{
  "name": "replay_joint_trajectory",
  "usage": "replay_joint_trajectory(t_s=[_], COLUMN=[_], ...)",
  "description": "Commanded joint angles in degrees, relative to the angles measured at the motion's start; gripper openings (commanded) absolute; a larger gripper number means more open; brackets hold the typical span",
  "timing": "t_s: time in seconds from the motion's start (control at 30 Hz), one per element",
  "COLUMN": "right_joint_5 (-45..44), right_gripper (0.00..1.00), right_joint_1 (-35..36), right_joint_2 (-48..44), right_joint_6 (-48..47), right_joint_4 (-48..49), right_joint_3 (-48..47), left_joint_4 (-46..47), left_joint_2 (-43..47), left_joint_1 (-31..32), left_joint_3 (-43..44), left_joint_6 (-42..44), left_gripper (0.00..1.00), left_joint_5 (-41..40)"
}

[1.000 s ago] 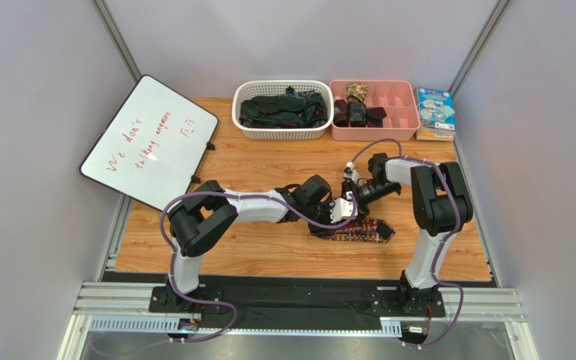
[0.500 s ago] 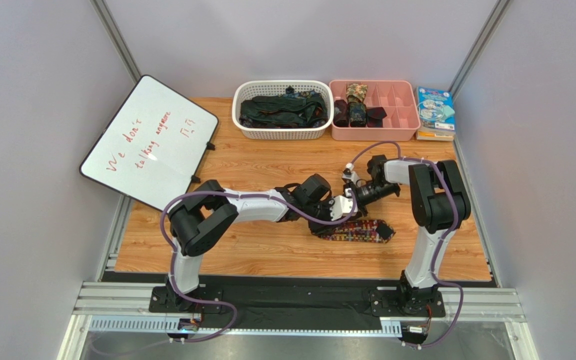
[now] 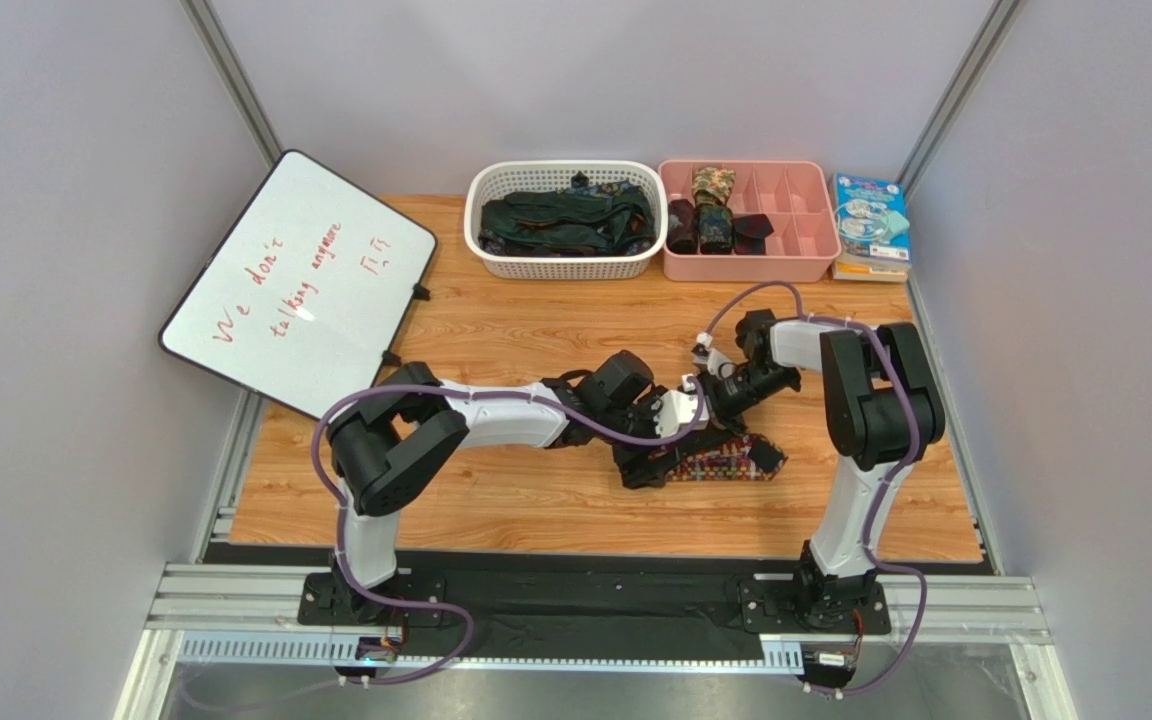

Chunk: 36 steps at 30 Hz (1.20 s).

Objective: Roll the ties
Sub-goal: Roll the tie at the center of the board.

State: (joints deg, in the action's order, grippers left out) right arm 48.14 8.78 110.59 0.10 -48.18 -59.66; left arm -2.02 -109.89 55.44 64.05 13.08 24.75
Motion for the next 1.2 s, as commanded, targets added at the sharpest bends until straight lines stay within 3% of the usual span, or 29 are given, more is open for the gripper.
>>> replay_joint_trajectory(t_s=[0.0, 0.23, 0.53, 0.73, 0.93, 1.03, 1.17], right_joint_5=[-16.5, -20.2, -21.3, -19.3, -17.6, -16.6, -13.9], right_gripper=[0.0, 0.0, 0.0, 0.0, 0.0, 0.0, 0.0], right_joint_1=[0.3, 0.7, 2.5, 2.7, 3.1, 3.9, 4.5], right_joint_2=[0.5, -0.3, 1.4, 3.1, 5.6, 6.6, 7.3], right_joint_6=[-0.4, -0.4, -0.4, 1.2, 2.4, 3.3, 4.5], right_joint_4=[4.0, 4.0, 4.4, 5.1, 6.2, 7.0, 7.7], right_joint_3=[-0.4, -0.1, -1.0, -1.1, -2.6, -3.9, -6.3], left_joint_4=[-3.9, 2.4, 28.3, 39.1, 41.3, 40.5, 28.7], left_joint_2=[0.5, 5.7, 8.1, 3.0, -0.2, 0.0, 1.2], left_joint_1=[-0.8, -0.9, -1.6, -1.4, -0.9, -0.5, 0.2], left_joint_3=[-0.2, -5.4, -16.3, -15.9, -15.0, -15.8, -14.7], left_joint_6=[-2.7, -4.5, -8.5, -12.7, -12.2, -8.8, -2.5], left_gripper=[0.84, 0.93, 0.97, 0.97, 0.84, 0.71, 0.45], left_joint_5=[-0.9, -1.3, 0.0, 0.6, 3.1, 2.5, -1.2])
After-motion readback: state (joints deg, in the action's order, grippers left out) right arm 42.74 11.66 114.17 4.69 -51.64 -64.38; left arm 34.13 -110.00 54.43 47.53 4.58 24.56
